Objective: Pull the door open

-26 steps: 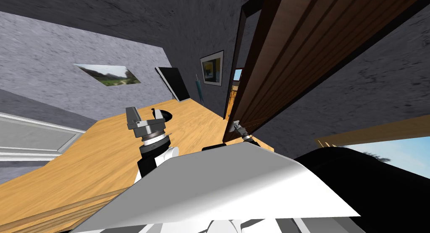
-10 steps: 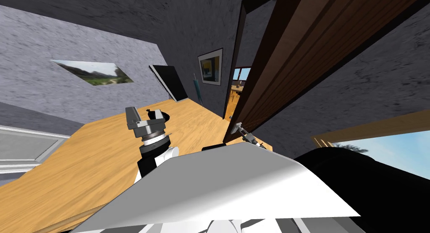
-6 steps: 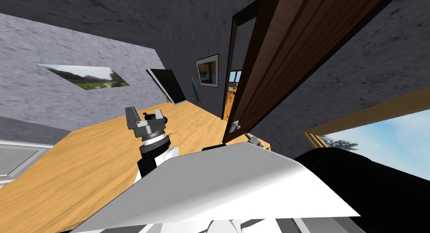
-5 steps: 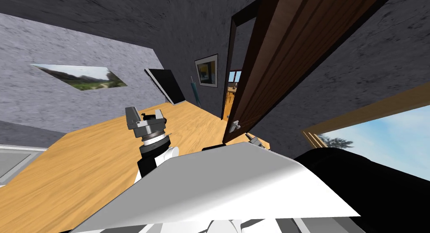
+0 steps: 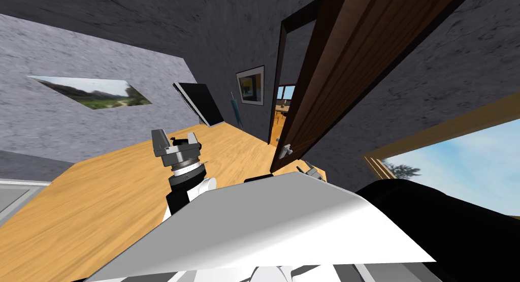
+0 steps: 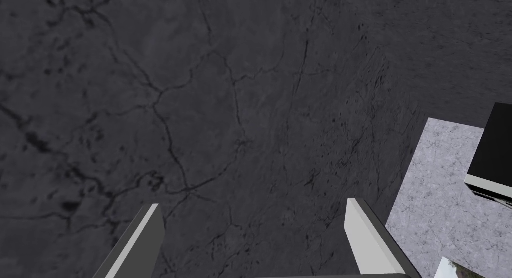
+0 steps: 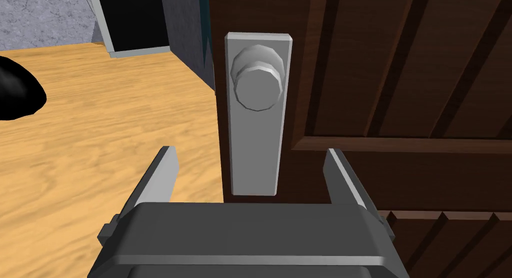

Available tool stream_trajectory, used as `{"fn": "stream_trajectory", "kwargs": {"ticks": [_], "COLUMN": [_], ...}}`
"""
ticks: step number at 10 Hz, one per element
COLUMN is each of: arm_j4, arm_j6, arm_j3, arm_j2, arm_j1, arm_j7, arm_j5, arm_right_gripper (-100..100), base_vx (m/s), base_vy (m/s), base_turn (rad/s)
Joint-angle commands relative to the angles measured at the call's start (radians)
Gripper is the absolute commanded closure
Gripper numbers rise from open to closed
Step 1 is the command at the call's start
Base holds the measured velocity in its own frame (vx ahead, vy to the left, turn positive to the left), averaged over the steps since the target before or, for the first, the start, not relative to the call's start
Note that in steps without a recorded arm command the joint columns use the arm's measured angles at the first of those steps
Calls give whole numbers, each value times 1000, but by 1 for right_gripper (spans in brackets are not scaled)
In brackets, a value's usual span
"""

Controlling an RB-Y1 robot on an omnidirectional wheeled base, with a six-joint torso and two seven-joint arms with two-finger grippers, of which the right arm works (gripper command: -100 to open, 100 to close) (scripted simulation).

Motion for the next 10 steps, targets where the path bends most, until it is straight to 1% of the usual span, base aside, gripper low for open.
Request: {"fn": "stream_trajectory", "kwargs": {"ticks": [1, 3, 5, 6, 7, 10], "arm_j4": [11, 22, 35, 44, 44, 44], "arm_j6": [6, 18, 31, 18, 18, 18], "arm_j3": [-8, -24, -41, -33, -33, -33], "arm_j2": [-1, -5, -10, -8, -8, -8], "arm_j1": [-9, -18, -27, -28, -28, -28], "arm_j7": [-10, -23, -37, -36, -36, -36], "arm_j5": [-8, -25, -43, -35, -35, -35], "arm_right_gripper": [-100, -100, -100, -100, 100, 100], "base_vx": [101, 162, 213, 95, -7, -23], "base_vy": [163, 117, 40, 12, -5, -11], "base_turn": [81, 97, 133, 32, -28, 5]}}
